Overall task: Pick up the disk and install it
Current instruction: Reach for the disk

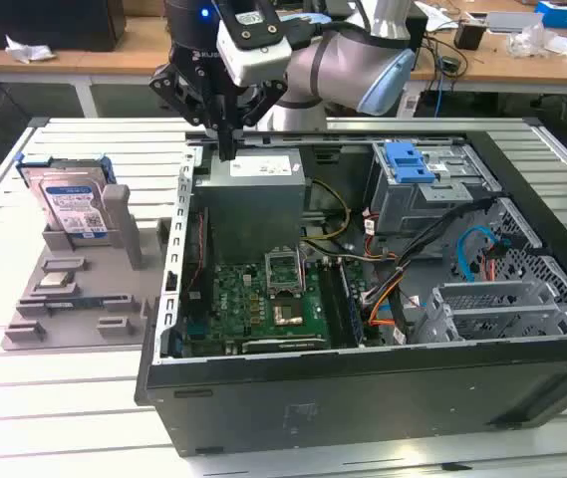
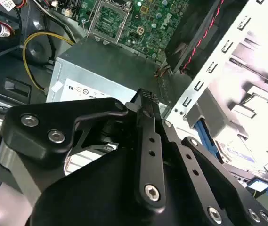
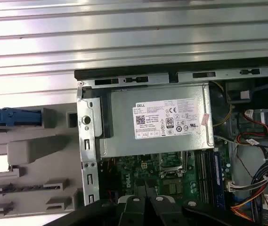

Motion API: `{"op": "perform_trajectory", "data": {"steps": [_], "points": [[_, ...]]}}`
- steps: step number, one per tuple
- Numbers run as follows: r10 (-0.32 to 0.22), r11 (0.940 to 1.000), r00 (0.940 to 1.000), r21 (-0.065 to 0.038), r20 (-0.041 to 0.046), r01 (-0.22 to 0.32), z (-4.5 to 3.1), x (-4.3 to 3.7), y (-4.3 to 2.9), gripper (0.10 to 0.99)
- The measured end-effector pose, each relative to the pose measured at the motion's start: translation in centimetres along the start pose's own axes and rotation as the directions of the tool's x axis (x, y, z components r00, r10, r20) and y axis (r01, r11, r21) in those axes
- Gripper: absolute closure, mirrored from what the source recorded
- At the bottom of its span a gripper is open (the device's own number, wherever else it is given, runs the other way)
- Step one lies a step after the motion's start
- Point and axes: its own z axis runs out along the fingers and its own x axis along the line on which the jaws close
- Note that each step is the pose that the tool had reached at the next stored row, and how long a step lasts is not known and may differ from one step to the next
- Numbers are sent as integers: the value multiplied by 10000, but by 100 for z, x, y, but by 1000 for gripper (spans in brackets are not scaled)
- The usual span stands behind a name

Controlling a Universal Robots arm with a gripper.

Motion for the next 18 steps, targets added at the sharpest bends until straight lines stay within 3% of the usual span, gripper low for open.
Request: {"op": "perform_trajectory", "data": {"steps": [1, 2, 9, 14, 18], "points": [[0, 10000, 10000, 0, 0, 0, -2, 51, -4, 980], [0, 10000, 10000, 0, 0, 0, -4, 156, -12, 980], [-1, 10000, 10000, 0, 0, 1, -8, 294, -22, 980], [1, 10000, 10000, 0, 0, -1, -13, 568, -42, 980], [-1, 10000, 10000, 0, 0, 1, -16, 683, -51, 980]]}}
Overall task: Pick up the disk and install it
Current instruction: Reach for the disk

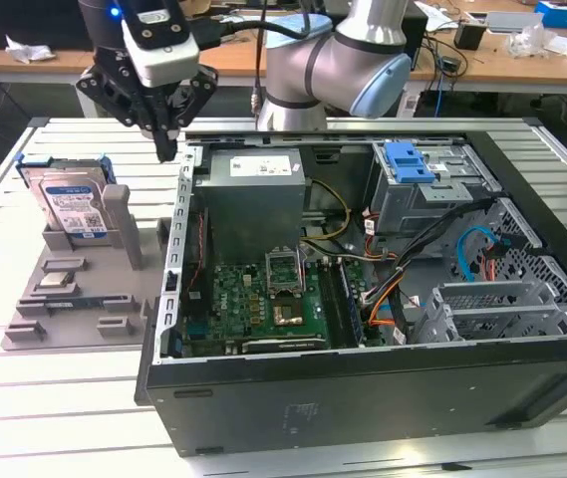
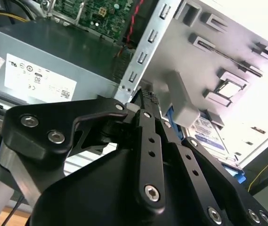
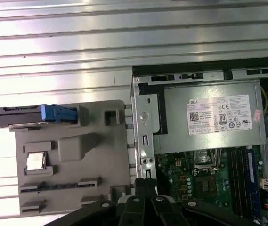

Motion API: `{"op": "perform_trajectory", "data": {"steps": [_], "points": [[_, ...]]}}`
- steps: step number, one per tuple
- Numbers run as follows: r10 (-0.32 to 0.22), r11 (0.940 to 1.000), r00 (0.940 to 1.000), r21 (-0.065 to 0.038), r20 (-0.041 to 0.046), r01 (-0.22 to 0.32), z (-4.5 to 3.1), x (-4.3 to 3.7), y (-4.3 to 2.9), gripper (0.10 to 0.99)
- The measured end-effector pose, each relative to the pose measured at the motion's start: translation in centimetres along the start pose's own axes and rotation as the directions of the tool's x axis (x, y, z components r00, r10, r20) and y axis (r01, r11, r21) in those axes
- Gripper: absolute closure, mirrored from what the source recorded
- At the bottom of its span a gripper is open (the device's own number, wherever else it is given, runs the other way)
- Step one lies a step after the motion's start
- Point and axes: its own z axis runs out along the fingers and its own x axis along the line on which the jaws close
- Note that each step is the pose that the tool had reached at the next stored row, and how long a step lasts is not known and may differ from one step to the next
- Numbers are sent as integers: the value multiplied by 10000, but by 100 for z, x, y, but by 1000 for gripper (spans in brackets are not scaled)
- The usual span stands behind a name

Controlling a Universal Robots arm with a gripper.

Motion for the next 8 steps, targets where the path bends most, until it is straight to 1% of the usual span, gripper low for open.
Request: {"op": "perform_trajectory", "data": {"steps": [1, 3, 8], "points": [[1, 10000, 10000, 0, 0, -1, 0, 25, -2, 980], [0, 10000, 10000, 0, 0, 0, -3, 118, -9, 980], [2, 10000, 10000, 0, 0, -2, -6, 270, -20, 980]]}}
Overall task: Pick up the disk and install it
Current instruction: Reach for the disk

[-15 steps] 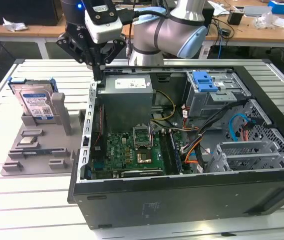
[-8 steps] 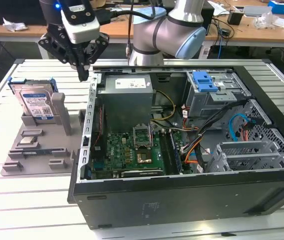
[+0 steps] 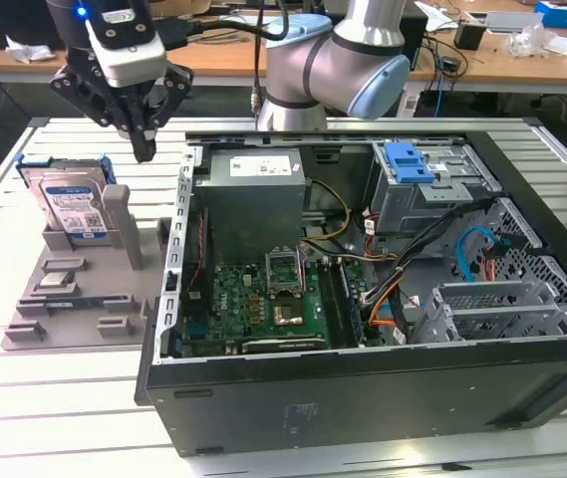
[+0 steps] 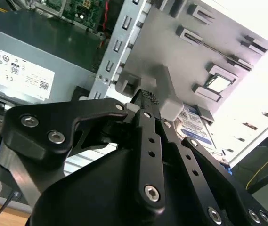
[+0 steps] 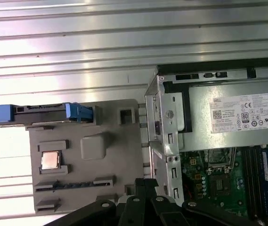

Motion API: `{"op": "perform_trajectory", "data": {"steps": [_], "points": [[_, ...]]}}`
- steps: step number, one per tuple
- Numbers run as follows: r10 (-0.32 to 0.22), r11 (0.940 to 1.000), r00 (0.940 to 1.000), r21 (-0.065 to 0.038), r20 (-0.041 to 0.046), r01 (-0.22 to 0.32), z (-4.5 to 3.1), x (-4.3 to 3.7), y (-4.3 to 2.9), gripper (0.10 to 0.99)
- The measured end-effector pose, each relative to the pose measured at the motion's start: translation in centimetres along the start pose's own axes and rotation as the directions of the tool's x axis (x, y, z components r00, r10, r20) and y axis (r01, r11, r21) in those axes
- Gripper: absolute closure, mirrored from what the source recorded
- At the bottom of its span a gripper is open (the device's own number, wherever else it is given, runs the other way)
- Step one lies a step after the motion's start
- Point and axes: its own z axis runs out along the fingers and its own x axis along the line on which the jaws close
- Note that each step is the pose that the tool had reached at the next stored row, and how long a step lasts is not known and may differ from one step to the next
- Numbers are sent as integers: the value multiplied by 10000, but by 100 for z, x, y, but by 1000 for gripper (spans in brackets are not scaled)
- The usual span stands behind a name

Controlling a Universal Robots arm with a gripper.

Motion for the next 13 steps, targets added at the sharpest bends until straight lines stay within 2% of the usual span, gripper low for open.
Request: {"op": "perform_trajectory", "data": {"steps": [1, 5, 8, 10, 13], "points": [[-2, 10000, 10000, 0, -1, 2, -1, 52, -4, 980], [-1, 10000, 10000, 0, 0, 1, -3, 163, -12, 980], [-2, 10000, 10000, 0, 0, 2, -5, 310, -24, 980], [0, 10000, 10000, 0, 0, 0, -3, 373, -28, 980], [-2, 10000, 10000, -1, 0, 2, 6, 554, -42, 980]]}}
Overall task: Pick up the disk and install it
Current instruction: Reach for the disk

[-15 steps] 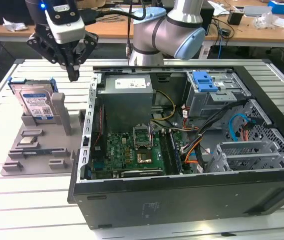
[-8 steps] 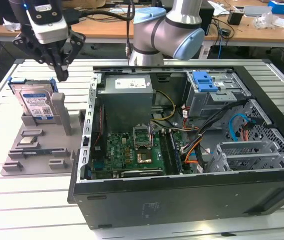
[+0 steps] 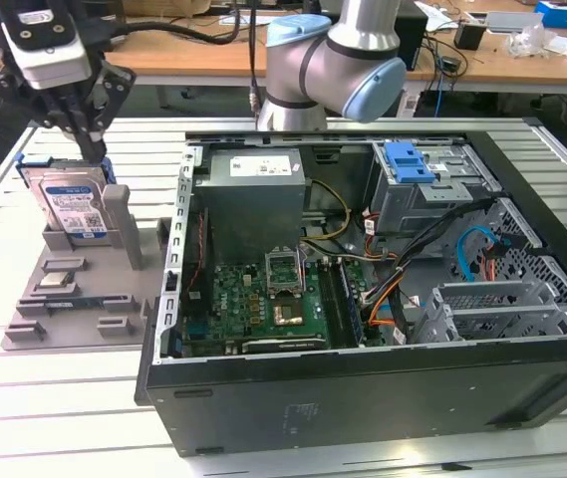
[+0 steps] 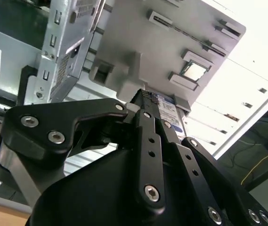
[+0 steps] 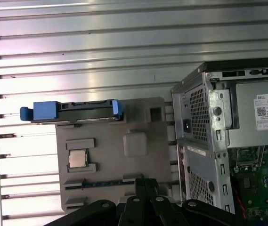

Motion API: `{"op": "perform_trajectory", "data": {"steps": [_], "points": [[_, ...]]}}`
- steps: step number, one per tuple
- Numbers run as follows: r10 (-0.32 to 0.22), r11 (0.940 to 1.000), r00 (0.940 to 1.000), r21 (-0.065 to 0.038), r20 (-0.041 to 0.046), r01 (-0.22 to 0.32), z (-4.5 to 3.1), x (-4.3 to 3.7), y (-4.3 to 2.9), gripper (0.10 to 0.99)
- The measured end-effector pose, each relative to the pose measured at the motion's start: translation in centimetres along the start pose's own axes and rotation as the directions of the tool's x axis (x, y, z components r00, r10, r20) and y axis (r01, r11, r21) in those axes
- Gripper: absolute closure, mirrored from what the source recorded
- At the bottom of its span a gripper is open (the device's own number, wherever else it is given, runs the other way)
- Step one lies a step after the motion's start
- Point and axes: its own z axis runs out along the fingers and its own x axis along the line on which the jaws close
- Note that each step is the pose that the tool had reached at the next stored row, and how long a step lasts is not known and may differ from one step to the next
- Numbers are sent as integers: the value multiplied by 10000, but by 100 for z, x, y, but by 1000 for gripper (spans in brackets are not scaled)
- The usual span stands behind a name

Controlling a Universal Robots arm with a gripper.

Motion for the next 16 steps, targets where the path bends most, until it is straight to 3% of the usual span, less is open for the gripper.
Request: {"op": "perform_trajectory", "data": {"steps": [4, 7, 11, 13, 16], "points": [[1, 10000, 10000, 0, 0, -1, 2, 130, -10, 980], [2, 10000, 10000, 1, -1, -2, 6, 297, -22, 980], [0, 10000, 10000, 1, -1, 0, 20, 408, -31, 980], [1, 10000, 10000, 3, 0, -1, 32, 504, -35, 980], [0, 10000, 10000, 10, 0, 0, 52, 633, -1, 980]]}}
